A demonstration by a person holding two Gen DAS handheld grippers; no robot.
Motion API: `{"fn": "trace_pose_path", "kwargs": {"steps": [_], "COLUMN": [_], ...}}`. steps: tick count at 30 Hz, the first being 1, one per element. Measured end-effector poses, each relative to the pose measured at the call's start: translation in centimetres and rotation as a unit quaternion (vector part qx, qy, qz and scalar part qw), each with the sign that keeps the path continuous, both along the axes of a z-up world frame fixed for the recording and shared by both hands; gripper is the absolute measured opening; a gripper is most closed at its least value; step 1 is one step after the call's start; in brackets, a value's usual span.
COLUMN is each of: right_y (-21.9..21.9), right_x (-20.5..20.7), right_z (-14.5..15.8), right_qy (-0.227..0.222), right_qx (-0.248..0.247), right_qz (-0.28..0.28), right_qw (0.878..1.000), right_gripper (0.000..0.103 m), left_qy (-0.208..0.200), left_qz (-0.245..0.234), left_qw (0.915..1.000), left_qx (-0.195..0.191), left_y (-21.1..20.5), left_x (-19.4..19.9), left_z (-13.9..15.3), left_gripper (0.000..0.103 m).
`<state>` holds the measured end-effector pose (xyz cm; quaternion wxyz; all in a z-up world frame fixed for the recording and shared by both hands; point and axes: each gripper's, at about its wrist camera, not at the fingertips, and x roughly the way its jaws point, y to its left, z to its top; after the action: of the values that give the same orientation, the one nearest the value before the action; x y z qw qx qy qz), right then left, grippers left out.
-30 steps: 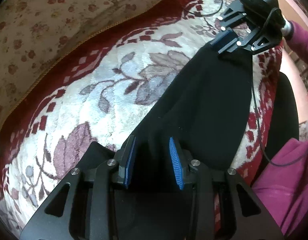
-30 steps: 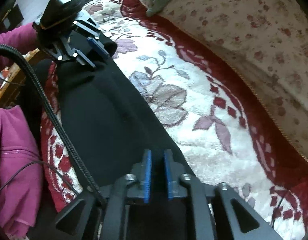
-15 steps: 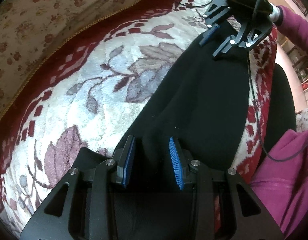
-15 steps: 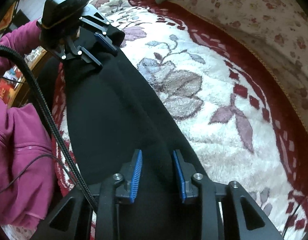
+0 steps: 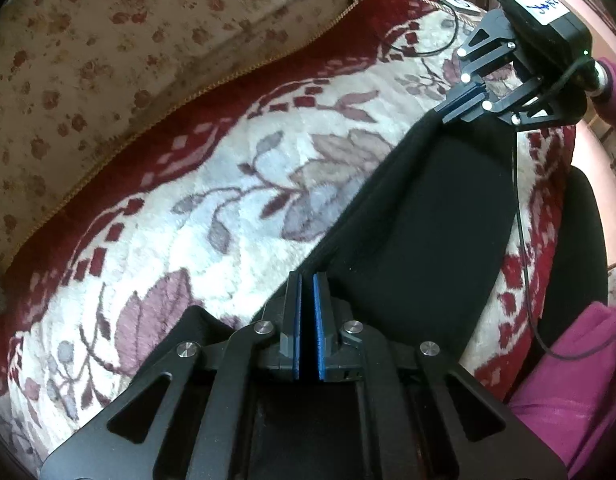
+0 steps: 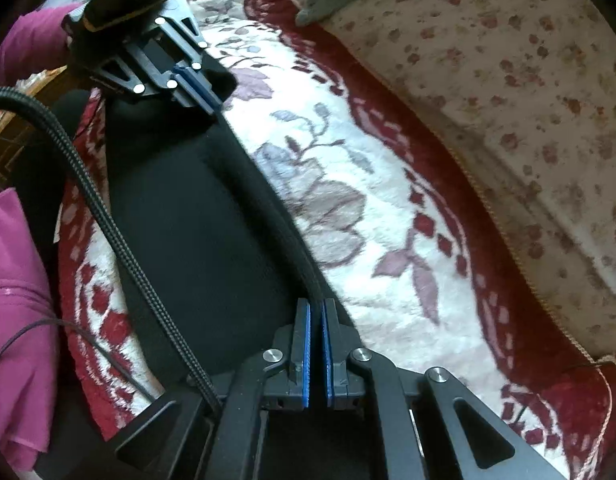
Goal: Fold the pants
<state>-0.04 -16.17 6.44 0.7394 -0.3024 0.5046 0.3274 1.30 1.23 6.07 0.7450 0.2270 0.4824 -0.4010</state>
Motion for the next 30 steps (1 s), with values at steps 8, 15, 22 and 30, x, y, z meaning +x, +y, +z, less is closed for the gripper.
{"fn": "trace_pose_path", "kwargs": {"steps": [8,15,22,30], "right_y": [-1.4,-8.1,-14.1,-16.3], "right_x": [0.2,-4.0,-13.1,-16.8], "right_z": [-2.1,2.1,2.4,-1.3], "right_qy": [0.005,-0.034,-0.038,0.025], "right_qx": [0.044,0.114,0.214,0.313], "right_qz": [-0.068,-0.236,-0.388,-0.507], "right_qw": [0.997,0.964,0.896,0.802], "right_gripper": [0.006,0.018,0.039,0.051], "left_qy": [0.024,-0.065,-0.031,0.026], "left_qz": [0.056,0.080,0.067,0.042], "left_qw": [0.9981,0.9944,0.9940,0.9902], "left_qx": [-0.014,-0.021,-0.081,-0.131], "left_y": [0.6,1.5,-1.0,-7.3], "left_x": [1.0,-2.3,-5.4,-6.7], "left_z": [-1.5,1.8,2.6,2.1], "left_gripper": [0.009,0.010,0.014,0.028]}}
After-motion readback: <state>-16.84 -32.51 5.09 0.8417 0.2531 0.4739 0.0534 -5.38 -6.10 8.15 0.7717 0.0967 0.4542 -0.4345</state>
